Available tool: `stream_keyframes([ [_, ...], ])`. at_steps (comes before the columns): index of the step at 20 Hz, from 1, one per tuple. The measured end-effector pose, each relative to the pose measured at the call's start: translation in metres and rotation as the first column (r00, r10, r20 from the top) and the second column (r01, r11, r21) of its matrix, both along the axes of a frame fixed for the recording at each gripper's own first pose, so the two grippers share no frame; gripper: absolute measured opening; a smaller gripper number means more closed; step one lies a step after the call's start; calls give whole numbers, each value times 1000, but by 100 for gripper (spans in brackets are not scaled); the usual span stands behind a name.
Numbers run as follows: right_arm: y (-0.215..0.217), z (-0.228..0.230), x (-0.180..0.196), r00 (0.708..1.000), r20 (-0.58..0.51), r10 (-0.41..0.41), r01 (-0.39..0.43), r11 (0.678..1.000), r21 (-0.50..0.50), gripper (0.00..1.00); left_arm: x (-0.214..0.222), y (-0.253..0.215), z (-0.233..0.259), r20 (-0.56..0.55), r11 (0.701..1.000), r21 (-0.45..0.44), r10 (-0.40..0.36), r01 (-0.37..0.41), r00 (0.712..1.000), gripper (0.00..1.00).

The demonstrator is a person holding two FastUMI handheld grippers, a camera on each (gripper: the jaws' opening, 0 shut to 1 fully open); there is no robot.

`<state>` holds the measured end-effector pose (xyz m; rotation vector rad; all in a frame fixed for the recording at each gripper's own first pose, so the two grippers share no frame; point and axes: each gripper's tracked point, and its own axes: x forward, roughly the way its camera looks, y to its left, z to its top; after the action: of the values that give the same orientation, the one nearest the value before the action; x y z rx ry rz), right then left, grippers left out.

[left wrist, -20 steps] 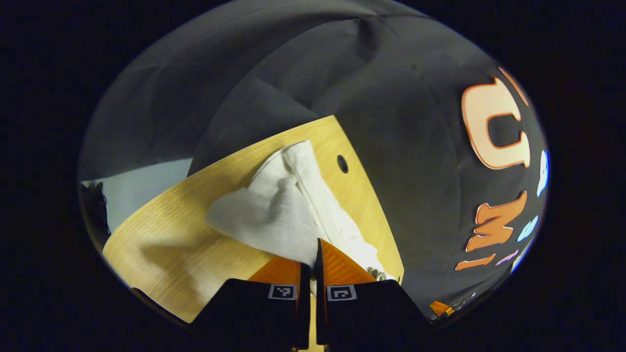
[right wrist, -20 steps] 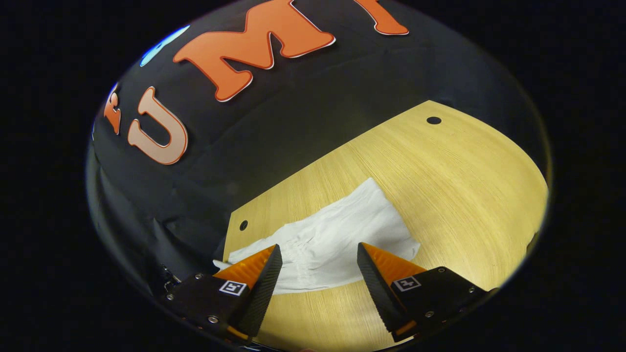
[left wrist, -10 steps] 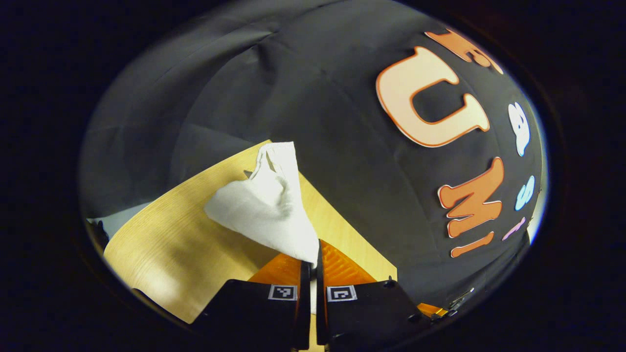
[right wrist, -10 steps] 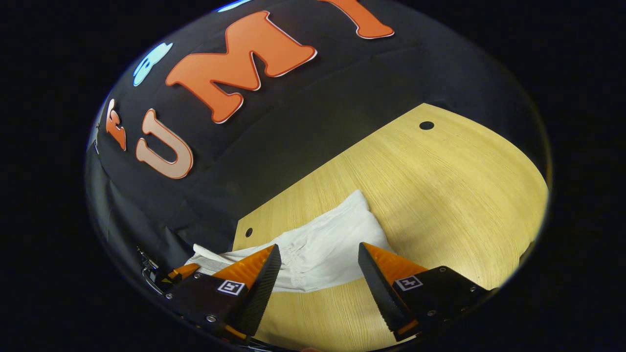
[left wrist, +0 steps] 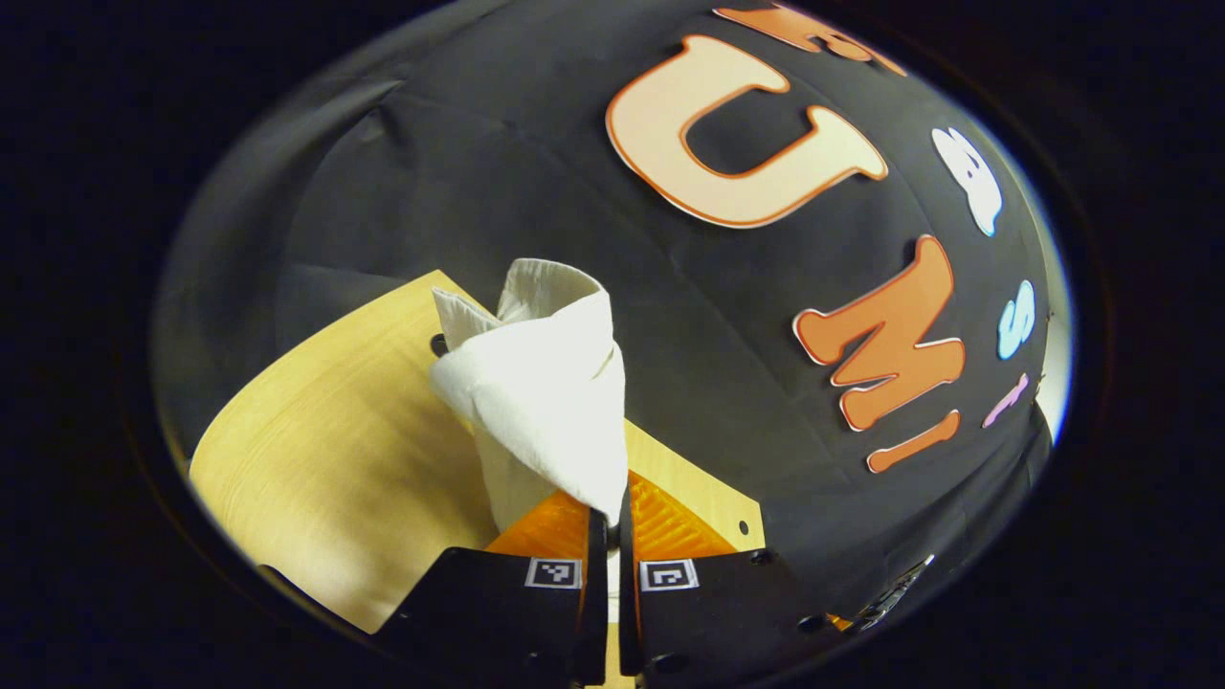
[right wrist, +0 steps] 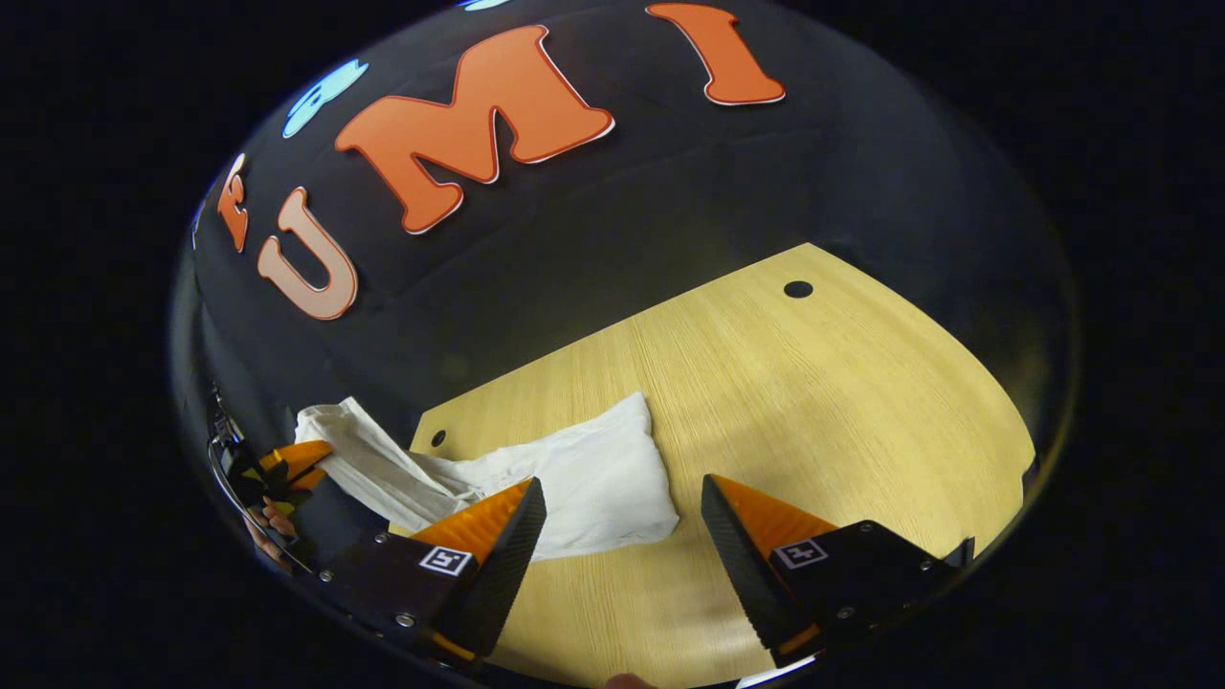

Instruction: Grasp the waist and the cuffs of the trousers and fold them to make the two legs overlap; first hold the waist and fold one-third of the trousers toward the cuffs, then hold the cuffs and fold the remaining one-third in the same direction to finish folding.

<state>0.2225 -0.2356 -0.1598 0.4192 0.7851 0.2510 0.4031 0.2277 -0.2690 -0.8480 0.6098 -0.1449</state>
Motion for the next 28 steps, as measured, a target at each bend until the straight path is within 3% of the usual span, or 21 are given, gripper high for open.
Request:
stream_keyframes([
  [8, -51, -1, -2, 999, 6, -36, 36, 999, 4, 98, 27, -94, 22, 30, 996, 31, -84, 83, 996, 9],
  [15, -88, -7, -4, 999, -10, -54, 54, 998, 11, 98, 29, -216, 8, -3, 973, 53, -224, 224, 975, 9],
  [17, -97, -11, -6, 998, -17, -58, 58, 998, 12, 98, 18, -255, -11, -18, 951, 93, -294, 294, 956, 9],
  [18, -101, -12, -6, 998, -20, -59, 60, 998, 14, 98, 6, -278, -20, -23, 917, 128, -379, 379, 925, 9],
  [19, -105, -15, -7, 998, -24, -62, 63, 998, 15, 98, -14, -304, -34, -46, 858, 165, -486, 486, 873, 10],
  [20, -109, -17, -7, 998, -27, -64, 65, 998, 17, 99, -41, -324, -48, -77, 789, 191, -581, 583, 811, 14],
  [21, -112, -19, -7, 997, -33, -65, 66, 998, 20, 98, -66, -340, -58, -97, 725, 205, -653, 657, 751, 28],
  [22, -114, -21, -7, 997, -37, -66, 67, 997, 22, 98, -83, -349, -65, -104, 681, 226, -695, 697, 712, 43],
  [23, -117, -21, -8, 997, -37, -65, 66, 997, 26, 99, -95, -353, -66, -100, 655, 243, -717, 716, 690, 59],
  [25, -117, -18, -7, 998, -28, -56, 57, 998, 32, 99, -106, -352, -68, -85, 639, 266, -730, 722, 678, 89],
  [26, -116, -16, -6, 998, -21, -52, 53, 998, 29, 98, -107, -348, -61, -76, 647, 285, -720, 707, 689, 100],
  [28, -111, -6, -4, 999, 12, -39, 38, 999, 20, 98, -98, -328, -47, -49, 679, 357, -672, 641, 739, 100],
])
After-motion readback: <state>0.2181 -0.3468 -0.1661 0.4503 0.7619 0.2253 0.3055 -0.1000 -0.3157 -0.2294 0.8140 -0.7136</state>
